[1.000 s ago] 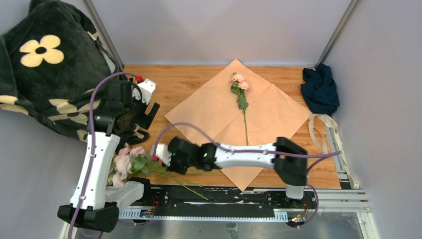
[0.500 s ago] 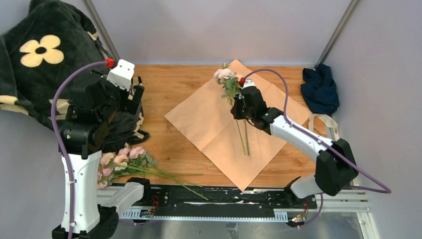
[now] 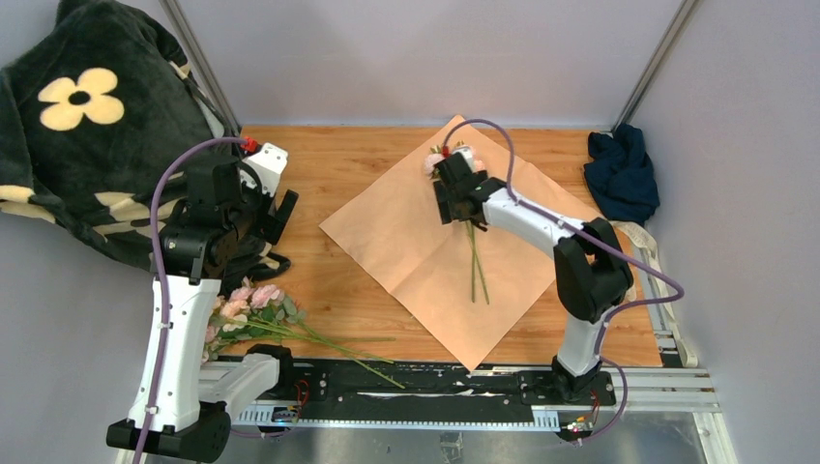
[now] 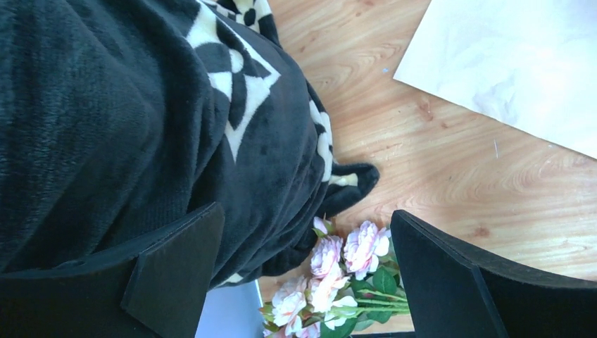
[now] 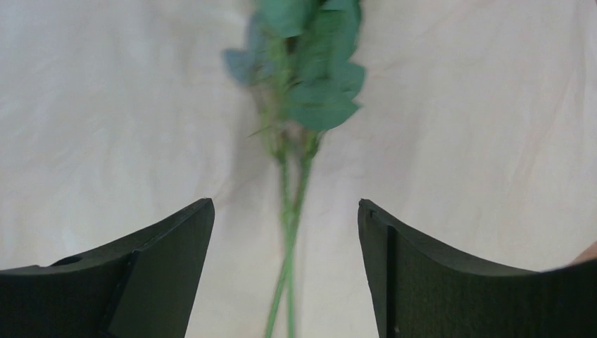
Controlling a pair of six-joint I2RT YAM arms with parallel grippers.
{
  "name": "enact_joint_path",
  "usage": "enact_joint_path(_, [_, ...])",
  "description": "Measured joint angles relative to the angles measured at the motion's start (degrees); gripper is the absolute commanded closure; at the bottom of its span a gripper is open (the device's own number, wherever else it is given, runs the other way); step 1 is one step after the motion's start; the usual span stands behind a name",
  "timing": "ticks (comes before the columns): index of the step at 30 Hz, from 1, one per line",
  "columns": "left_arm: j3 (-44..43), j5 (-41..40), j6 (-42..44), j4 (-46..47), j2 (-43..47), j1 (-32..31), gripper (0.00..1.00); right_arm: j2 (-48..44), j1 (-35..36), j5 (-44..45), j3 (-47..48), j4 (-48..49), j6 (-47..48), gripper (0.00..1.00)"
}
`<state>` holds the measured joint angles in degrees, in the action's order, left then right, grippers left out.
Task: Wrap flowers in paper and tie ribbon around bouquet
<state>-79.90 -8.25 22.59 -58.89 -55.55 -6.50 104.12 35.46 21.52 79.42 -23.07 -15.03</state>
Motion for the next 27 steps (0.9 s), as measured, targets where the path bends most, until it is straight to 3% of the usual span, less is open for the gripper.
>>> enact_joint_path(2, [1.0, 0.0, 0.0, 0.0, 0.3, 0.0, 0.0, -2.3, 7.2, 0.8, -0.3, 0.9, 3.6, 0.49])
enact_joint_path(4, [1.4, 0.0, 0.0, -0.1, 0.3, 0.0, 0.0, -4.3, 15.9, -5.6, -1.6, 4.1, 8.7, 0.57])
enact_joint_path(9, [2.0, 0.0, -0.1, 0.0, 0.5, 0.0, 0.0, -4.5, 31.4, -33.3, -6.1, 13.9, 14.1, 0.63])
enact_joint_path(13, [2.5, -0.2, -0.1, 0.0, 1.4, 0.0, 0.0, 1.4, 34.5, -41.4, -5.8, 20.6, 14.0, 0.7])
enact_joint_path(18, [3.5, -0.5, 0.0, 0.0, 2.6, 0.0, 0.0, 10.0, 36.9, -43.2, -2.2, 23.1, 14.1, 0.67])
enact_joint_path(23, [4.0, -0.6, 0.0, 0.0, 2.8, 0.0, 0.0, 12.1, 39.0, -44.1, -1.3, 22.4, 15.3, 0.72])
enact_joint_path(27, [4.6, -0.5, 0.0, -0.1, 2.9, 0.0, 0.0, 12.5, 39.5, -43.6, -1.0, 22.1, 16.0, 0.84])
